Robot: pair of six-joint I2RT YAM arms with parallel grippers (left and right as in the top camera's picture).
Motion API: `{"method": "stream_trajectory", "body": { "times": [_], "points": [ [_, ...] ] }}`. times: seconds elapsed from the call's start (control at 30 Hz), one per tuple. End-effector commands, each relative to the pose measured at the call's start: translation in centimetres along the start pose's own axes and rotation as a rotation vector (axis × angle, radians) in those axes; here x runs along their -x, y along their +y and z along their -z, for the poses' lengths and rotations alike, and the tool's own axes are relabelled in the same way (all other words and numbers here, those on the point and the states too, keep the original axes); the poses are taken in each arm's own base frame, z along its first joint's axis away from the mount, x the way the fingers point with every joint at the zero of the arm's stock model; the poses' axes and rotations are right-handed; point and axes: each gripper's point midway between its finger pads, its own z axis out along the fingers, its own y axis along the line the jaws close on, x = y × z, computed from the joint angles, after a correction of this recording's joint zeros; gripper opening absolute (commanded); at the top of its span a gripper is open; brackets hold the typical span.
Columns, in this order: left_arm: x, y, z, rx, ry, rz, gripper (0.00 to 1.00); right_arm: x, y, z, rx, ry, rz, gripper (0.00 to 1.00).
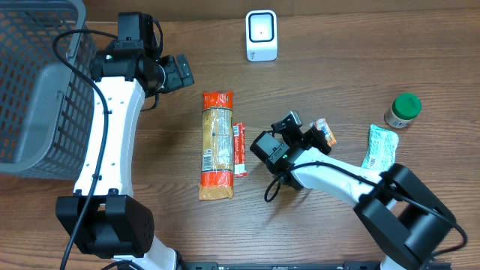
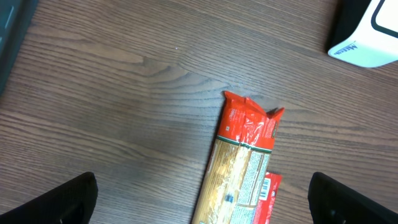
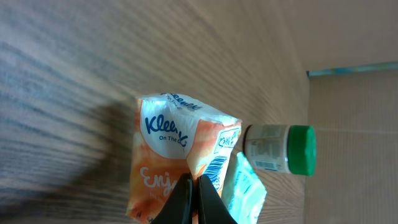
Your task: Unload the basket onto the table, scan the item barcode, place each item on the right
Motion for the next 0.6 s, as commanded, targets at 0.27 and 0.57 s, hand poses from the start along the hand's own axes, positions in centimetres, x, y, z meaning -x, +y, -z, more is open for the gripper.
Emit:
{"method": "stream_trajectory", "body": {
  "times": [0.27, 0.57],
  "points": [
    [0.1, 0.0, -0.2, 0.008, 0.001, -0.014, 0.99, -0.3, 2.3, -1.1, 0.049, 0.031, 0.023, 0.04],
    [0.1, 0.0, -0.2, 0.009, 0.001, -0.014, 0.99, -0.2, 2.3, -1.1, 0.049, 0.027, 0.02, 0.19]
  ]
}}
